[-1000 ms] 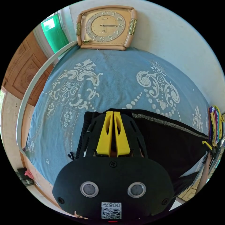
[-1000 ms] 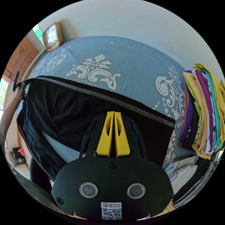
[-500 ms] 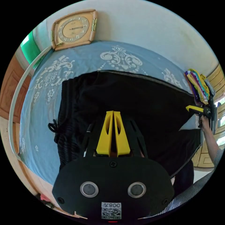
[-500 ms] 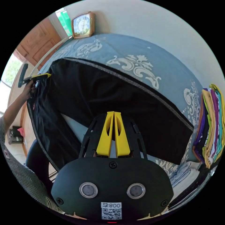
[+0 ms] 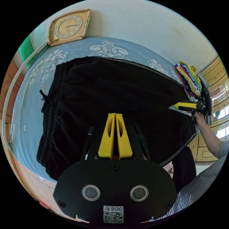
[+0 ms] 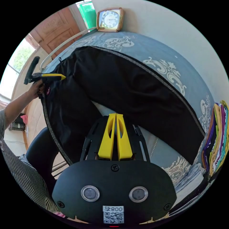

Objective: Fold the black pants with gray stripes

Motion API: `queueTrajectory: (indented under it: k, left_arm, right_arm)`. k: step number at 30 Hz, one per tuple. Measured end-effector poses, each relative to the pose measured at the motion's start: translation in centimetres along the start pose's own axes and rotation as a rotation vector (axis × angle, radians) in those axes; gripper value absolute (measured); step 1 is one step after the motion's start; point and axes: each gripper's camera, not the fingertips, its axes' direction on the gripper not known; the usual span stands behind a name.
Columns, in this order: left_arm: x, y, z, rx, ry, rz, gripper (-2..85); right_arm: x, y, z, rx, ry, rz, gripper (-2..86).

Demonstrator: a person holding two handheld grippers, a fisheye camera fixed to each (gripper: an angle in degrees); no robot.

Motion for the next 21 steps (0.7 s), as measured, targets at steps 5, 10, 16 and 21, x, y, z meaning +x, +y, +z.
queueTrajectory:
  k: [5, 10, 16, 21]
  left_arm:
    - [0.7, 3.6, -5.8, 0.125, 0.027, -0.035, 0.1]
    - [0.0, 7.8, -7.9, 0.091, 0.004, -0.149, 0.2]
    - [1.1, 9.7, -8.1, -0.017, -0.056, -0.181, 0.2]
    - [2.8, 8.9, -11.4, 0.127, 0.02, -0.16, 0.6]
  right_arm:
    - [0.9, 0.3, -2.3, 0.11, -0.047, 0.047, 0.1]
    - [-0.3, 1.6, -0.6, 0.063, -0.096, 0.034, 0.1]
    - [-4.3, 2.3, 3.2, -0.055, -0.049, -0.06, 0.2]
    - [-3.6, 1.9, 2.4, -0.004, -0.089, 0.001, 0.1]
